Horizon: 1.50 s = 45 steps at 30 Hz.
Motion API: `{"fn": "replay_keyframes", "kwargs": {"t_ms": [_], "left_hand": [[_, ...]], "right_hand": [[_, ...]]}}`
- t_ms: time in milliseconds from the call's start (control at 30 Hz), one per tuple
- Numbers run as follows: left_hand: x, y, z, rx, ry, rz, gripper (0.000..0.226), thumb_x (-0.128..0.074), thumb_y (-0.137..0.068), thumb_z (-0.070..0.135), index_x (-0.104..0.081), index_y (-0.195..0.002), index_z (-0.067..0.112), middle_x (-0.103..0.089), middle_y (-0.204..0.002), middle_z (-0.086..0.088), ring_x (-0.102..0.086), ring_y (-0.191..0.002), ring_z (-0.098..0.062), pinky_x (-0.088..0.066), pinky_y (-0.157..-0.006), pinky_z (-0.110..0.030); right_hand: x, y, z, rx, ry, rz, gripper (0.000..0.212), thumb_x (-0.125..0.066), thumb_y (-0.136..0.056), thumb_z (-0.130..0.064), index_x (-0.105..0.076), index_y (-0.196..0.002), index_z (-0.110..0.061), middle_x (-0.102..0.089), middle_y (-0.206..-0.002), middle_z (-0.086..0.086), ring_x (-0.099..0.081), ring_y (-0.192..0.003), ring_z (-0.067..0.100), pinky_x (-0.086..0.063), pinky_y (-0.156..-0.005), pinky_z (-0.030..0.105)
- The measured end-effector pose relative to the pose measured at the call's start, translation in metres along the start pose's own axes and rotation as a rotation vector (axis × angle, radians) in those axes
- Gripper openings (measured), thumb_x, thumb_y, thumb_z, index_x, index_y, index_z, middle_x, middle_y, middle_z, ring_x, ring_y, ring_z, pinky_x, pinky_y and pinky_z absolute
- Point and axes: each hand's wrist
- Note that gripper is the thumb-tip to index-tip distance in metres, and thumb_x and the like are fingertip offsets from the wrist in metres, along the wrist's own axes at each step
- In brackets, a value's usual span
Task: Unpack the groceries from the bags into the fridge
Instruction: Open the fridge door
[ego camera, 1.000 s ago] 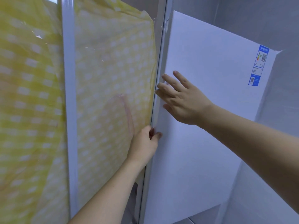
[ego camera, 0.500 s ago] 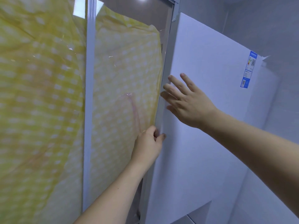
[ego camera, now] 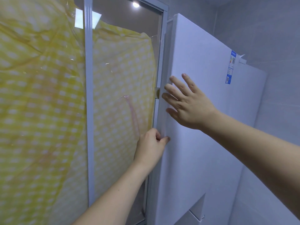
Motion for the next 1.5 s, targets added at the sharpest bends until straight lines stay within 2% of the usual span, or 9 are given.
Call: {"fn": "replay_keyframes", "kwargs": {"t_ms": [267, 633, 767, 1100, 1367, 1500], "left_hand": [[-0.007, 0.031, 0.028, -0.047, -0.029, -0.06, 0.025, -0.073, -0.081, 0.037, -0.061, -0.075, 0.016, -0.058, -0.062, 0.005, -0.054, -0.063, -0.014, -0.037, -0.054, -0.024], [-0.02, 0.055, 0.055, -0.176, -0.108, -0.106, 0.033, -0.071, -0.084, 0.039, -0.057, -0.073, 0.011, -0.057, -0.06, 0.001, -0.056, -0.062, -0.018, -0.038, -0.051, -0.027], [-0.025, 0.061, 0.06, -0.173, -0.116, -0.12, 0.033, -0.069, -0.084, 0.042, -0.056, -0.073, 0.014, -0.059, -0.063, 0.001, -0.057, -0.064, -0.019, -0.046, -0.056, -0.031], [-0.032, 0.072, 0.07, -0.174, -0.105, -0.141, 0.032, -0.069, -0.085, 0.043, -0.057, -0.073, 0.015, -0.059, -0.064, 0.001, -0.056, -0.064, -0.018, -0.04, -0.054, -0.026], [-0.037, 0.075, 0.074, -0.189, -0.138, -0.148, 0.035, -0.067, -0.086, 0.045, -0.057, -0.074, 0.013, -0.06, -0.067, -0.002, -0.059, -0.069, -0.024, -0.051, -0.062, -0.035], [-0.029, 0.077, 0.069, -0.281, -0.22, -0.106, 0.04, -0.054, -0.093, 0.05, -0.06, -0.081, 0.012, -0.064, -0.072, -0.003, -0.059, -0.073, -0.029, -0.052, -0.066, -0.041]], "right_hand": [[0.029, 0.031, 0.013, -0.026, -0.019, 0.046, 0.038, -0.05, -0.091, -0.033, -0.066, -0.112, -0.005, -0.059, -0.124, 0.017, -0.045, -0.131, 0.043, -0.027, -0.113, 0.059], [0.061, 0.057, 0.024, -0.051, 0.006, 0.045, 0.035, -0.051, -0.083, -0.027, -0.065, -0.103, -0.002, -0.059, -0.118, 0.021, -0.048, -0.126, 0.046, -0.028, -0.113, 0.058], [0.065, 0.063, 0.026, -0.069, 0.009, 0.033, 0.035, -0.051, -0.081, -0.025, -0.064, -0.103, -0.002, -0.058, -0.118, 0.021, -0.046, -0.127, 0.046, -0.028, -0.113, 0.058], [0.076, 0.077, 0.034, -0.077, 0.045, -0.014, 0.036, -0.05, -0.082, -0.027, -0.064, -0.106, -0.004, -0.058, -0.119, 0.02, -0.045, -0.13, 0.045, -0.026, -0.114, 0.056], [0.087, 0.082, 0.036, -0.089, 0.047, -0.082, 0.036, -0.05, -0.084, -0.027, -0.063, -0.107, -0.003, -0.057, -0.121, 0.021, -0.044, -0.13, 0.046, -0.025, -0.115, 0.057], [0.095, 0.077, 0.032, -0.142, -0.006, -0.092, 0.041, -0.049, -0.085, -0.026, -0.06, -0.114, 0.0, -0.055, -0.127, 0.023, -0.043, -0.131, 0.043, -0.024, -0.116, 0.055]]}}
Point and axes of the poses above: each hand's wrist, its own y-axis away from the middle knuckle, its own x-axis out of the back of the hand, z = x × y
